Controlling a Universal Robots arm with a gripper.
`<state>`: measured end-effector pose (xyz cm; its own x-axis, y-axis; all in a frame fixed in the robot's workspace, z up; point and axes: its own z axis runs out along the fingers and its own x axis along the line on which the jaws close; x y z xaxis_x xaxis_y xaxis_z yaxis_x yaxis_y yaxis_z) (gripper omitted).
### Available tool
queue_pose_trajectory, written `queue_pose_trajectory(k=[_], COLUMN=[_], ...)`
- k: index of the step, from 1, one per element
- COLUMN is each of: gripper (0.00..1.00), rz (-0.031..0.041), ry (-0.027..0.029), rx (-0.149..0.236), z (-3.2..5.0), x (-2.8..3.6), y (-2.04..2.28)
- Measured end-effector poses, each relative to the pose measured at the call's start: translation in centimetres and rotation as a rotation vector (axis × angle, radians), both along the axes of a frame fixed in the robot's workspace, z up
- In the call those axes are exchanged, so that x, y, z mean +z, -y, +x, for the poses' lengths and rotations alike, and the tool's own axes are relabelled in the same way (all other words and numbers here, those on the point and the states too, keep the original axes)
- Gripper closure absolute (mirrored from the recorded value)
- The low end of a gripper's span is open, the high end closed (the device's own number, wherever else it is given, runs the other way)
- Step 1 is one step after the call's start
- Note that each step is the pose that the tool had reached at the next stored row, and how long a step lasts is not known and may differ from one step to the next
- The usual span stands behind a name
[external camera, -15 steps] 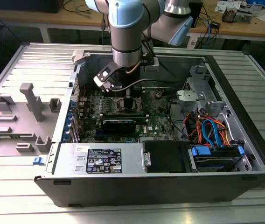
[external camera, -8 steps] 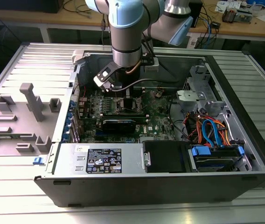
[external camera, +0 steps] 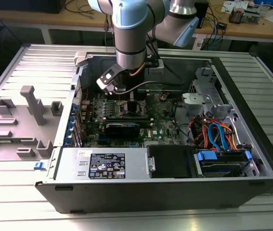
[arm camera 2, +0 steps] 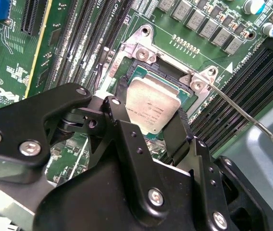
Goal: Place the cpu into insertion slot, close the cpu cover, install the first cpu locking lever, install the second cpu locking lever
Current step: 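Place the cpu into insertion slot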
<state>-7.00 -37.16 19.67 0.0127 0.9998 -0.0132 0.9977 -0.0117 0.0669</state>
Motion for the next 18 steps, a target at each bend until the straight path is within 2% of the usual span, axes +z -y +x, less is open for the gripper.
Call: queue_pose_trajectory(k=[11, 13, 14, 18], gripper=[0.46, 0.45, 0.38, 0.38], rz=[0.0006, 0.0014, 0.0003, 0.0002], ry=[0.0009, 0.001, 0.0002, 0.0002], rx=[0.0, 0.0, 0.0, 0.0], z=[0.1, 0.13, 0.11, 0.12], x=[-0.02, -0.06, -0.01, 0.0], y=[-0.01, -0.03, -0.01, 0.0])
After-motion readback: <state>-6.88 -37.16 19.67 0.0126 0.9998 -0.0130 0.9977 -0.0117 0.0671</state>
